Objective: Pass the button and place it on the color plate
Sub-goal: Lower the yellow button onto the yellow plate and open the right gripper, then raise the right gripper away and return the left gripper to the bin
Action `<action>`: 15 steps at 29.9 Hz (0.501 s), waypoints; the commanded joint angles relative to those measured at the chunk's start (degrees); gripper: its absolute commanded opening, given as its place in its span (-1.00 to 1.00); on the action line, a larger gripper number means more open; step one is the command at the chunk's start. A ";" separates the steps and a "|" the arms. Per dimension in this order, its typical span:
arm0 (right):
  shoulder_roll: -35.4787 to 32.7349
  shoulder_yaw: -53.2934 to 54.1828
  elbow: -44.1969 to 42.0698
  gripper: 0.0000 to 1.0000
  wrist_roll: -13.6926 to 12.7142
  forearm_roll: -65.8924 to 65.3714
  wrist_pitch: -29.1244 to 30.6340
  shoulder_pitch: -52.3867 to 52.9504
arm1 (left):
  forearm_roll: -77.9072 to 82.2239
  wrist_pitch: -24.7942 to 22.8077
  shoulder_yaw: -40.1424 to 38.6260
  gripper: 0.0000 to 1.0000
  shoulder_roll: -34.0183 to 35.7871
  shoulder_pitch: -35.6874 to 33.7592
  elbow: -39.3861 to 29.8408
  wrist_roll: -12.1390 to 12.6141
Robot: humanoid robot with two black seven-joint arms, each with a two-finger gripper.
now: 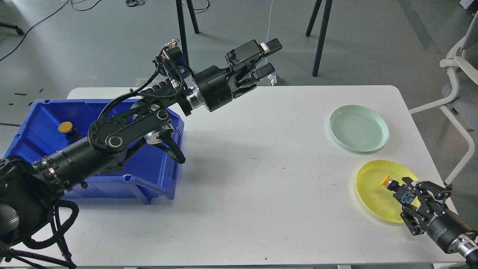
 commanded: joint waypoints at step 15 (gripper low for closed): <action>0.44 0.92 2.09 0.24 0.00 0.78 0.29 0.79 | -2.89 -0.17 0.00 0.83 0.00 0.00 0.18 0.00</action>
